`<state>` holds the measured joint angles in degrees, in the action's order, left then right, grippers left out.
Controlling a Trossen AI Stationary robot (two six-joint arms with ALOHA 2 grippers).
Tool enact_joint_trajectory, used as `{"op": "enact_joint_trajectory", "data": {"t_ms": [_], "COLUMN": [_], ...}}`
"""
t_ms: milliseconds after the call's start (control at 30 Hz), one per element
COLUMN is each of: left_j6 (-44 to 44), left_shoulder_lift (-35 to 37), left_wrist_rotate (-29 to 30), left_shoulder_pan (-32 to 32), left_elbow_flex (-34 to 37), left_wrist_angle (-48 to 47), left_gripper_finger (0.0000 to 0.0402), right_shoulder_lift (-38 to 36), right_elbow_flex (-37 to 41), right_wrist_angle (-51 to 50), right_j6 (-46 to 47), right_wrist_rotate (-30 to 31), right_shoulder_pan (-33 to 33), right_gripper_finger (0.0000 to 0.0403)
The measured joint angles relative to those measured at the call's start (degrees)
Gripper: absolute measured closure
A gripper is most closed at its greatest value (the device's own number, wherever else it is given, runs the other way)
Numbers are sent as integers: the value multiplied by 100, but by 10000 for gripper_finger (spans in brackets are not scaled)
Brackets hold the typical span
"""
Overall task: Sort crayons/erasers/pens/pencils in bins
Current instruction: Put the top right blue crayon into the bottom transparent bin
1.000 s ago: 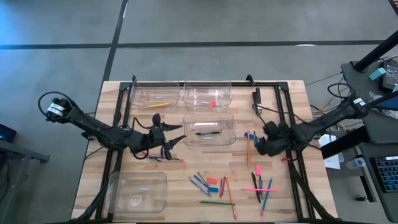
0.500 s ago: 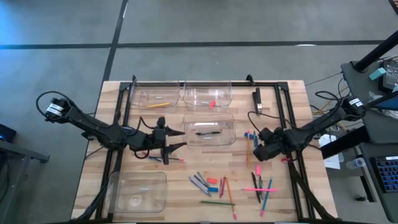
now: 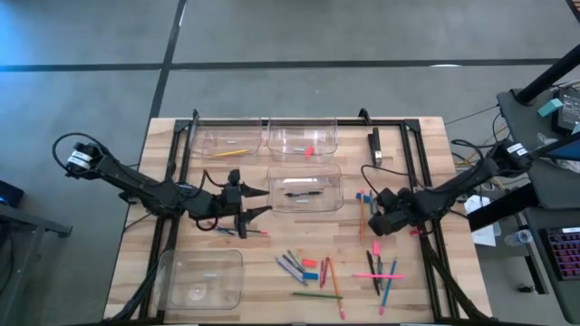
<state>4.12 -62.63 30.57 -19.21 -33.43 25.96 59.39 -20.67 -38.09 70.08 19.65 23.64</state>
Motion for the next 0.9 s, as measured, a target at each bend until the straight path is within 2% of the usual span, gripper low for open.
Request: {"op": "enact_joint_trajectory", "data": {"t_ms": [433, 900], "left_j6": [-13, -34], "left_shoulder_lift": [0, 0], "left_wrist_rotate": [2, 9], "left_shoulder_pan": [10, 10], "left_elbow_flex": [4, 7], "left_wrist_angle": [0, 1], "left_gripper_finger": [224, 224], "right_shoulder_lift": [35, 50], "right_elbow_flex": [215, 210], "right_wrist_angle": [-58, -213], "right_j6": [42, 656], "right_wrist_rotate": [-212, -486], "right_shoulder_pan": [9, 9], "right_gripper_finger": [202, 335]}}
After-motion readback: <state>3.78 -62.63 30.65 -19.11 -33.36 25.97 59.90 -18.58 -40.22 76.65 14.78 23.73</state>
